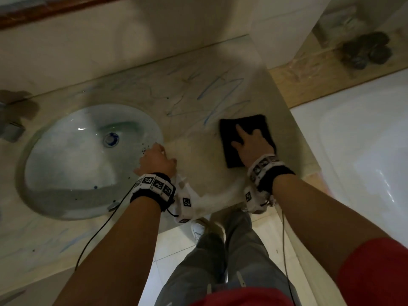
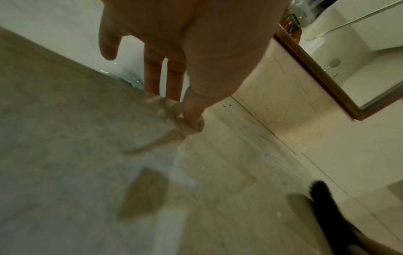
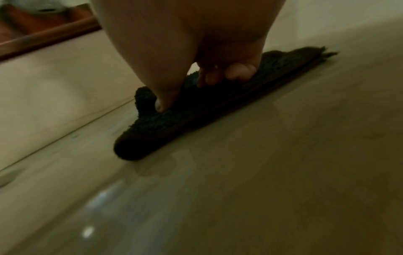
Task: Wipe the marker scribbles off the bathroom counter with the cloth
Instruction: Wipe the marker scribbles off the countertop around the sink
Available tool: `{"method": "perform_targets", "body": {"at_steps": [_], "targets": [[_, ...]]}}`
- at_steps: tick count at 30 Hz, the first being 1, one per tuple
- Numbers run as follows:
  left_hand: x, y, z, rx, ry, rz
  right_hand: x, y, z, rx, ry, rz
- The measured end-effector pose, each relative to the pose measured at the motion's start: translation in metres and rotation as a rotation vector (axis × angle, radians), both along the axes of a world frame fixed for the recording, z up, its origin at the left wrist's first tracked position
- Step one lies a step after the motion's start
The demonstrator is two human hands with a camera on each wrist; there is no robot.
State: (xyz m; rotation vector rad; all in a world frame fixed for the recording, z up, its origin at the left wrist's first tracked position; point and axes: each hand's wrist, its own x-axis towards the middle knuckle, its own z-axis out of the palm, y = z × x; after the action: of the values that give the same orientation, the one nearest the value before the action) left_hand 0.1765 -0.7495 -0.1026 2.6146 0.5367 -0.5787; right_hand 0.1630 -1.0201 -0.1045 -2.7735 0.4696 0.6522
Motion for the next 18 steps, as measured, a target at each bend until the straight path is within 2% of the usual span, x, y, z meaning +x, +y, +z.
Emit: {"method": "perform_targets", "body": {"at_steps": [3,5,7,10,12,14,16,18], "targets": [[0.0,-0.001,0.001,-0.003,0.0,-0.006,0.003,-0.046,0.0,0.016,0.022,-0.217],[0.001,-0.002,0.003,0.025,0.009,-0.008,0.005,-0.048,0.0,-0.01,0.017,-0.252],[0.0,-0.005,0.007,0.039,0.016,-0.008,0.002,-0.025,-0.003,-0.064,-0.01,-0.154],[0.0,-0.006,0.007,0.035,0.029,-0.009,-0.009,0.027,-0.004,-0.08,-0.057,0.121],[0.0,-0.005,0.007,0.036,0.041,-0.006,-0.009,0.034,-0.004,-0.049,-0.035,0.201],[0.002,-0.004,0.006,0.038,0.04,-0.007,-0.003,0.007,-0.005,-0.022,-0.037,0.138],[0.003,-0.005,0.006,0.033,0.04,-0.005,0.003,-0.027,-0.006,-0.006,-0.031,-0.037],[0.003,-0.004,0.004,0.025,0.035,-0.004,0.005,-0.043,-0.004,-0.018,0.0,-0.138]]}}
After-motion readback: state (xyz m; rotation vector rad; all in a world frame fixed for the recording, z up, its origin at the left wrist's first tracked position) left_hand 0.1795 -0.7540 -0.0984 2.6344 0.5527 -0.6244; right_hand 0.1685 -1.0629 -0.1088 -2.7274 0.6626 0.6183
